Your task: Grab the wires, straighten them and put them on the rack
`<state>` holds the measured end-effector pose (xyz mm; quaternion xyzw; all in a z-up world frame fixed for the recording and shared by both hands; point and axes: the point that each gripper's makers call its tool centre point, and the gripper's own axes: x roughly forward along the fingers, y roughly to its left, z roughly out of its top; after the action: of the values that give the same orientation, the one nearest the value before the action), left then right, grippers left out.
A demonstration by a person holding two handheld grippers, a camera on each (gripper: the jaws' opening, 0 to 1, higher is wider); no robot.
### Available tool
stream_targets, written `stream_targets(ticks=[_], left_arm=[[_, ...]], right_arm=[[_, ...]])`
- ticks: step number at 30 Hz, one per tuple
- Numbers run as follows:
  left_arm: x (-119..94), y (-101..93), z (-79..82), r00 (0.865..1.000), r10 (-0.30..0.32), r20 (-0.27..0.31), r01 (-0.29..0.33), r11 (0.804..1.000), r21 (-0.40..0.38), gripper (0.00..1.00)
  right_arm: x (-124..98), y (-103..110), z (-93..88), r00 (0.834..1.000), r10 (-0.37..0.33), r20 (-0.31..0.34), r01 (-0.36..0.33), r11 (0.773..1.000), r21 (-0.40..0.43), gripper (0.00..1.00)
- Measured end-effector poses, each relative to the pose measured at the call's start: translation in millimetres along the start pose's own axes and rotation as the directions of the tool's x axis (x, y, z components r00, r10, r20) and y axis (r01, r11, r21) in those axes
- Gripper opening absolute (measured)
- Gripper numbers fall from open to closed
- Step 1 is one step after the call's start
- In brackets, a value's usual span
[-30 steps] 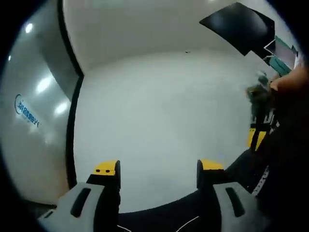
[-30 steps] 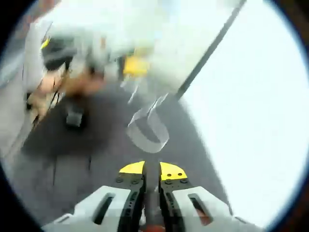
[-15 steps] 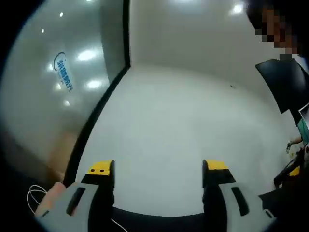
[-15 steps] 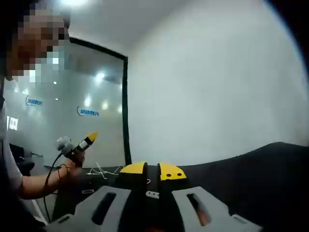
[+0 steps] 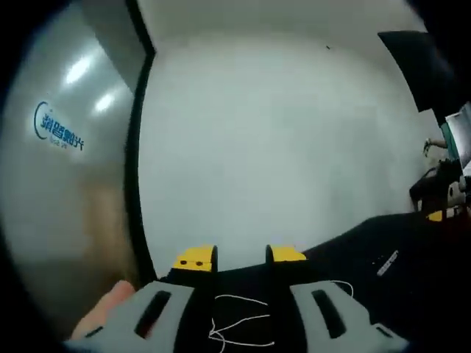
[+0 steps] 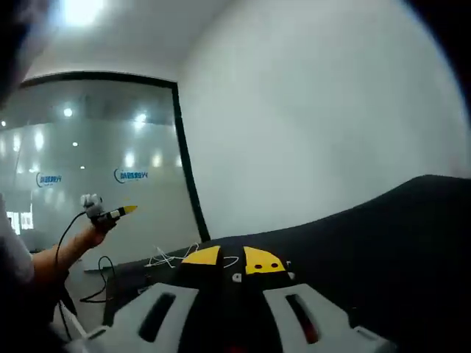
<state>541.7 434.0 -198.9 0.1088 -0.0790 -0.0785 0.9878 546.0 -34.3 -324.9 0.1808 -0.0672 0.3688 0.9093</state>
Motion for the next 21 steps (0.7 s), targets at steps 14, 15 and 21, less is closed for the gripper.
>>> stream_targets(ticks=[14, 15, 21], left_arm=[[37, -57.2, -190.2, 0.853, -0.104, -0.511, 0.289, 0.911, 0.296, 0.31], [43, -55.8, -193.2, 0.854, -0.112, -0.507, 0.291, 0.912, 0.288, 0.29], [55, -58.4, -226.8, 0.779, -0.2, -0.594, 0.386, 0.9, 0.203, 0.27]], right_arm=[[3, 0, -20.0, 0.995, -0.023, -0.093, 0.017, 0.998, -0.065, 0.08], [3, -1, -20.8, 0.995, -0.031, -0.096, 0.025, 0.998, -0.064, 0.08], [4, -7, -25.9, 0.991, -0.053, -0.12, 0.045, 0.997, -0.064, 0.08]])
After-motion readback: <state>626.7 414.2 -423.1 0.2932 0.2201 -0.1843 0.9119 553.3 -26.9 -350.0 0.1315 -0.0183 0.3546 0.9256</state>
